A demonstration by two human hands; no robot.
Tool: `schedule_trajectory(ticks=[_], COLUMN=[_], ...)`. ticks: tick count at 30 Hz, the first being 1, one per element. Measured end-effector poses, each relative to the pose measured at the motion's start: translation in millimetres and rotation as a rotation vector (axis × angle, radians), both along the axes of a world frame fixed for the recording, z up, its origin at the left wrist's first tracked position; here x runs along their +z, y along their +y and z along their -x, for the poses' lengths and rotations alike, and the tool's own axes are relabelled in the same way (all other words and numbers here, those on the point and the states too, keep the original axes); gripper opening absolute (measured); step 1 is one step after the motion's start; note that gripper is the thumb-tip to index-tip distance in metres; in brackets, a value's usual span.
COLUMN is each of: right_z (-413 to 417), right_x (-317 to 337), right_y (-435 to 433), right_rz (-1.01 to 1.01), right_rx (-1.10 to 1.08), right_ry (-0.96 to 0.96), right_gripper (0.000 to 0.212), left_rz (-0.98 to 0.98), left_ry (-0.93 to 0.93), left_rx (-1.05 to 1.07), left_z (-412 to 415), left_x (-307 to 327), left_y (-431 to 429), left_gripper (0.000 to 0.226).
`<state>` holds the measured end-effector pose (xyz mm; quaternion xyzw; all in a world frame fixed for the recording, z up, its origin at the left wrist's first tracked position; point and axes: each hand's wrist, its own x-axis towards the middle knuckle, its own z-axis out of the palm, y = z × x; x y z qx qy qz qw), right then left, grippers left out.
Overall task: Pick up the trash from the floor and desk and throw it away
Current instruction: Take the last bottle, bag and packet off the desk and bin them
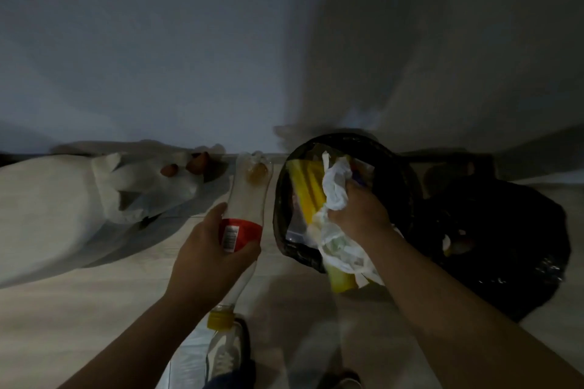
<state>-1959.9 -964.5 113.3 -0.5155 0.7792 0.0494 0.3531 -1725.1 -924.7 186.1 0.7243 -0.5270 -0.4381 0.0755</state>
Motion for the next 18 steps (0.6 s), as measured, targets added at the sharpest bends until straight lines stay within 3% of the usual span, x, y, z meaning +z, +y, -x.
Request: schedule_trajectory(ticks=[3, 9, 12, 15, 18], right_z=[-1, -3, -4, -3, -3], right_x=[-23, -30, -17, -6, -8], right_y=[-3, 10, 28, 62, 91], right_rz=[-0.068, -0.118, -0.003, 0.152, 0.128], right_rx=[-0.005, -0.078, -0.026, 0.131, 0.313], right_ry=[0.044, -0.133, -0.129, -0.003, 0.040], right_gripper=[0.068, 0.118, 0.119, 0.114, 0.108], left_rz=[0.005, 0.010, 0.019, 0.027, 0.029], left_ry=[-0.005, 0.000, -0.011, 0.004, 0.008], left_rx=[-0.012, 0.008, -0.010, -0.023, -0.042], left_z=[-8, -16, -14, -11, -7], left_x=[-15, -23, -21, -19, -19], left_y=[-3, -2, -1, -3, -4], left_gripper=[0.085, 0.083, 0.083, 0.084, 0.085])
